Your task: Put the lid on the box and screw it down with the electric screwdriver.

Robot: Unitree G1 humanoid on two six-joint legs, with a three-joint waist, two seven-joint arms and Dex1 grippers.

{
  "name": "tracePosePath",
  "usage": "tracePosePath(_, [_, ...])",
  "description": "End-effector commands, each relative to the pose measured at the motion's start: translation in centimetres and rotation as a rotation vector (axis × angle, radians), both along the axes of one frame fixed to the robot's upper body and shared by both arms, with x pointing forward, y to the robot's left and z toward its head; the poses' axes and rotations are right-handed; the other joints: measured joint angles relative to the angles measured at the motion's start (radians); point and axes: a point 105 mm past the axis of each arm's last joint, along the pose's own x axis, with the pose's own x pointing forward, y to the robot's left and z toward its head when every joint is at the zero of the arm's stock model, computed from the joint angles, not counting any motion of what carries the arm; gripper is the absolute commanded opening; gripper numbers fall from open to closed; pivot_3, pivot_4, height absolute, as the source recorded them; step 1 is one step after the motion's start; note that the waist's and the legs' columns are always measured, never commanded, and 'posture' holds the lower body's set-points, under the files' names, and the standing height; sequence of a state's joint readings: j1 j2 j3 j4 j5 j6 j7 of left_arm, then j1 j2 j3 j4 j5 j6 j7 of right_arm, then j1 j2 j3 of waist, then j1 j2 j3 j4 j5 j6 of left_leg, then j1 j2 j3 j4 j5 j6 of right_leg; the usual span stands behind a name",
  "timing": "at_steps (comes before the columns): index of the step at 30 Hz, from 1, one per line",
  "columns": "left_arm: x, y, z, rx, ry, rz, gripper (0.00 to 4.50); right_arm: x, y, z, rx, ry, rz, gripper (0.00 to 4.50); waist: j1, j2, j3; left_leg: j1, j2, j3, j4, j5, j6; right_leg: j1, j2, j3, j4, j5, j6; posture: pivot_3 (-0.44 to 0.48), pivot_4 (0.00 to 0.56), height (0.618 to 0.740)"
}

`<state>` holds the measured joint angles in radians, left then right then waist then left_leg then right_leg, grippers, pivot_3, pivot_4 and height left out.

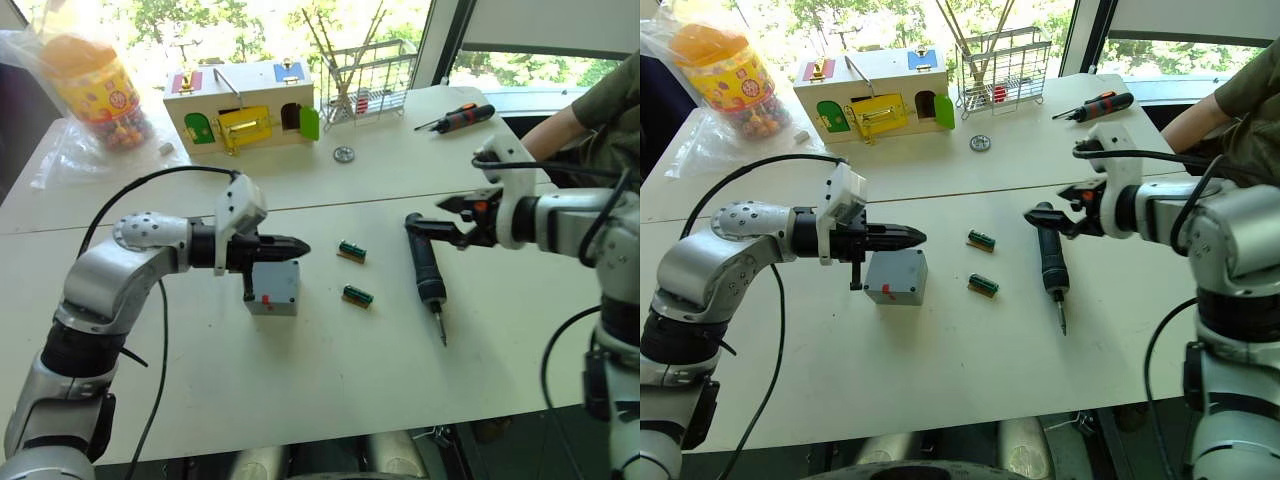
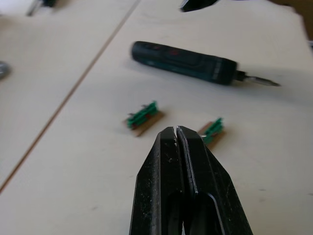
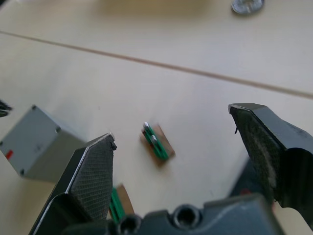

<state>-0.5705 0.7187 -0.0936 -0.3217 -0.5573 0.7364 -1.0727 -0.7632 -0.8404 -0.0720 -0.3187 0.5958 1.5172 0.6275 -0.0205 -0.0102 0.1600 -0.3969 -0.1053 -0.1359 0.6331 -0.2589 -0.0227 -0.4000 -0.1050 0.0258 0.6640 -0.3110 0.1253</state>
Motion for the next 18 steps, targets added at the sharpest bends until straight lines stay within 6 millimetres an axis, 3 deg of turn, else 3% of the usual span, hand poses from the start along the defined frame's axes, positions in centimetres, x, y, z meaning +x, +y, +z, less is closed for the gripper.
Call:
tracePosePath(1, [-1.2, -0.5, 0.4, 0.067, -0.048, -0.106, 0.0, -2.0, -1.3, -1.7, -0.013, 0.264, 0.033, 4.36, 0.003, 0.0, 0.0, 0.0, 0.0, 0.0, 0.0, 0.0, 0.0, 0.0, 0.0, 0.0, 0.0, 0.0, 0.0, 0.0, 0.15, 0.74])
tracePosePath(6, [-2.3, -0.7, -0.9, 0.16, -0.092, -0.179, 0.0, -2.9, -3.2, -3.0, -0.049, 0.448, -0.001, 4.36, 0.003, 0.0, 0.0, -0.001, 0.0, 0.002, 0.001, -0.001, 0.001, 0.0, -0.002, 0.0, -0.002, 0.0, 0.0, 0.0, 0.15, 0.74])
tracePosePath(9, [-2.9, -1.1, -1.3, 0.146, -0.108, -0.186, 0.0, -2.2, -3.4, -4.3, -0.047, 0.525, -0.045, 4.36, 0.002, 0.0, 0.0, -0.006, 0.0, 0.002, 0.005, -0.001, 0.003, -0.003, -0.002, 0.0, -0.001, 0.0, 0.0, 0.0, 0.15, 0.74])
tracePosePath(14, [-3.3, -1.7, -1.9, 0.121, -0.107, -0.159, 0.0, -1.2, -3.0, -5.0, -0.029, 0.583, -0.073, 4.36, 0.009, 0.0, 0.0, -0.013, -0.001, 0.001, 0.013, -0.003, 0.004, -0.007, -0.002, -0.001, 0.001, 0.0, 0.0, 0.0, 0.15, 0.74])
tracePosePath(18, [-3.3, -2.0, -2.6, 0.108, -0.109, -0.113, 0.0, -0.6, -1.3, -6.4, -0.078, 0.623, -0.056, 4.36, 0.01, 0.0, 0.0, -0.013, -0.002, 0.001, 0.014, -0.003, 0.004, -0.007, -0.004, -0.001, 0.001, 0.0, 0.0, 0.0, 0.15, 0.74])
